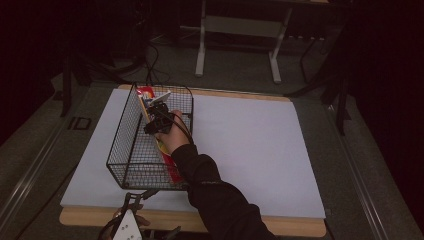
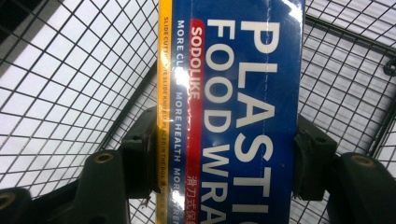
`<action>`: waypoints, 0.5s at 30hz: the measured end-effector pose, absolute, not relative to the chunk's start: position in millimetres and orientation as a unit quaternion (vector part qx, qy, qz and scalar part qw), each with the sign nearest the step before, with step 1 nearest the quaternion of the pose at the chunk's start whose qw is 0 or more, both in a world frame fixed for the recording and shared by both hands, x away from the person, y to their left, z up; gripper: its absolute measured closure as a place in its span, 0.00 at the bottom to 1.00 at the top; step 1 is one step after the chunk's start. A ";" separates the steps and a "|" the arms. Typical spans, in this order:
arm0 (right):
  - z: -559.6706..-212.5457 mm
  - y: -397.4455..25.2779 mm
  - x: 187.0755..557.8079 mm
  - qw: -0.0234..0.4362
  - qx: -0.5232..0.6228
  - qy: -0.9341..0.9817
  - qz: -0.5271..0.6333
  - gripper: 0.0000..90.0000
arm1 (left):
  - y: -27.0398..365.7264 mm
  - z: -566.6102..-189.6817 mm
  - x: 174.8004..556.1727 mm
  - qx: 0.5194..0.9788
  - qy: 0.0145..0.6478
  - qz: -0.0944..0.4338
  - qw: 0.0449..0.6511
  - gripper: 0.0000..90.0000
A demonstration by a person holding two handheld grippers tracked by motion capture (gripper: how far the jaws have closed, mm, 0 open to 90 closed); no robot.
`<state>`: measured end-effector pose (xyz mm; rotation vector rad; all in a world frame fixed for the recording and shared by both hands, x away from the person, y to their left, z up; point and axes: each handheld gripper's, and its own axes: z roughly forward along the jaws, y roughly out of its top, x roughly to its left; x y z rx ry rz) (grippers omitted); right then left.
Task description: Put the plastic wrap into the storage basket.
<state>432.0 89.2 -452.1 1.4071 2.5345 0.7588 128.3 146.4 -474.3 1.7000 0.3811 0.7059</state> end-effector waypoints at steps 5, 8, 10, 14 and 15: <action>-451.8 88.3 432.1 0.071 0.461 0.847 0.254 0.40 | 146.4 -474.1 128.1 0.731 0.163 0.302 0.590 0.00; -446.3 84.5 431.7 0.071 0.454 0.848 0.263 0.37 | 145.8 -474.6 128.3 0.732 0.162 0.303 0.588 0.00; -441.4 80.8 431.0 0.069 0.449 0.848 0.272 0.34 | 145.7 -474.5 128.2 0.731 0.162 0.303 0.589 0.00; -432.5 70.6 430.4 0.063 0.436 0.850 0.287 0.25 | 145.5 -474.9 128.7 0.733 0.164 0.302 0.587 0.00; -430.1 67.1 429.8 0.058 0.428 0.853 0.294 0.21 | 145.3 -474.9 128.7 0.733 0.164 0.301 0.588 0.00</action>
